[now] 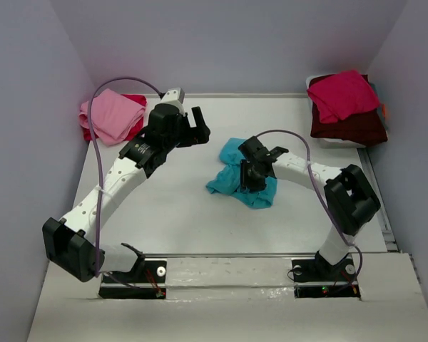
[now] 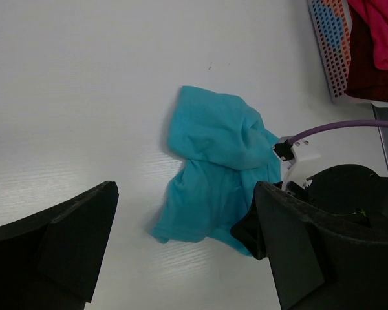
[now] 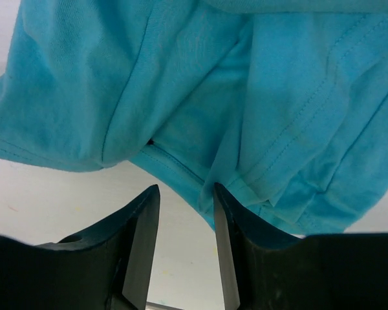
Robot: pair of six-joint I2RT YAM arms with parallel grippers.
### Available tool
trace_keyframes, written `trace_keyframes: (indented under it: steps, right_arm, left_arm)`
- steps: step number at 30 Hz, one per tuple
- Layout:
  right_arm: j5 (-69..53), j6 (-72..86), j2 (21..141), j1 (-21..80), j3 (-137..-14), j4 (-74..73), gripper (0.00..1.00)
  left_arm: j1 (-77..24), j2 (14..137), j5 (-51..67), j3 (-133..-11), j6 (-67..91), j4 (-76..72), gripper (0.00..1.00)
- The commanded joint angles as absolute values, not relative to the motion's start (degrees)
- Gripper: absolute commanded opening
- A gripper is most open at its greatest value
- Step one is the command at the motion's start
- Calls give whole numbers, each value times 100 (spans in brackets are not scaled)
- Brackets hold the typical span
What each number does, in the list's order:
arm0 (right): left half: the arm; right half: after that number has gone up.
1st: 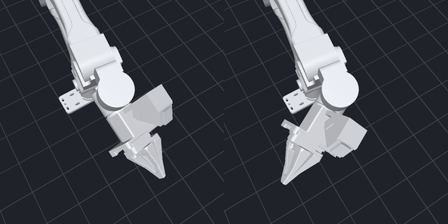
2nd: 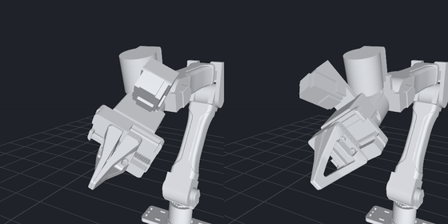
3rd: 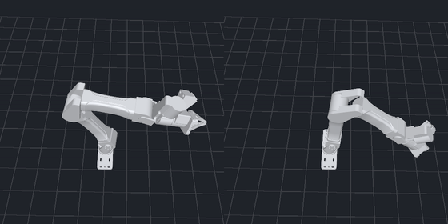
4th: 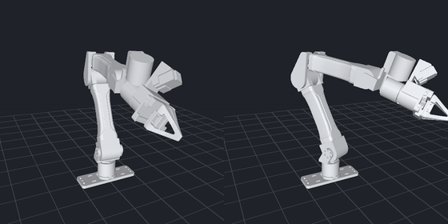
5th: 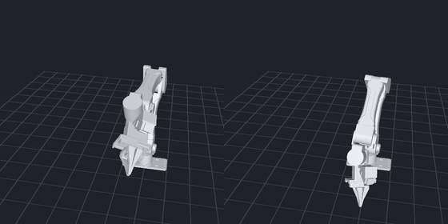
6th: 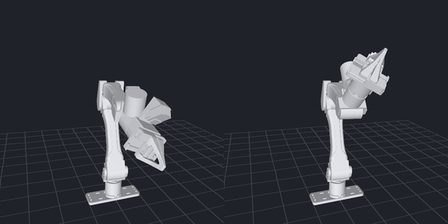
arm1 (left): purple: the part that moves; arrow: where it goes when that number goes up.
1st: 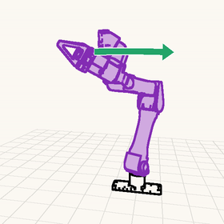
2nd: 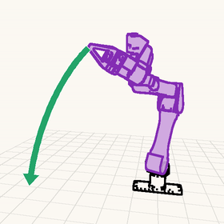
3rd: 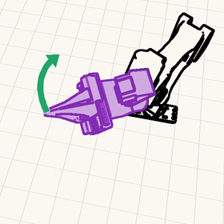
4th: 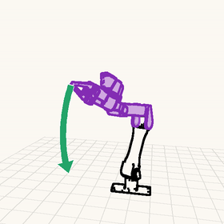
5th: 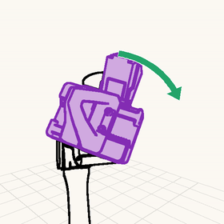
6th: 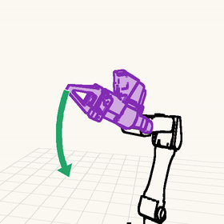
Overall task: Fold and stack the t-shirts
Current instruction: Flatten out the tshirt
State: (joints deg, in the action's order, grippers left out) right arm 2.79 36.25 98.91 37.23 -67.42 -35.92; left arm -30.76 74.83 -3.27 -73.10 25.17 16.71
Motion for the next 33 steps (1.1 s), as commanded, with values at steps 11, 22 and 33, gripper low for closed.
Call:
trace_keyframes:
  steps: [11,22,33]
  right_arm:
    - [483,3850,9800,3867,-6856,-3630,43]
    - [307,3815,10028,3867,-6829,-3454,11]
    - [668,3657,9343,3867,-7715,-4236,7]
  left_arm:
    - [-3103,7453,-299,-7295,2399,1494,99]
    - [-3103,7506,-308,-7286,2417,1476,99]
    - [-3103,7550,-325,-7365,2435,1520,99]
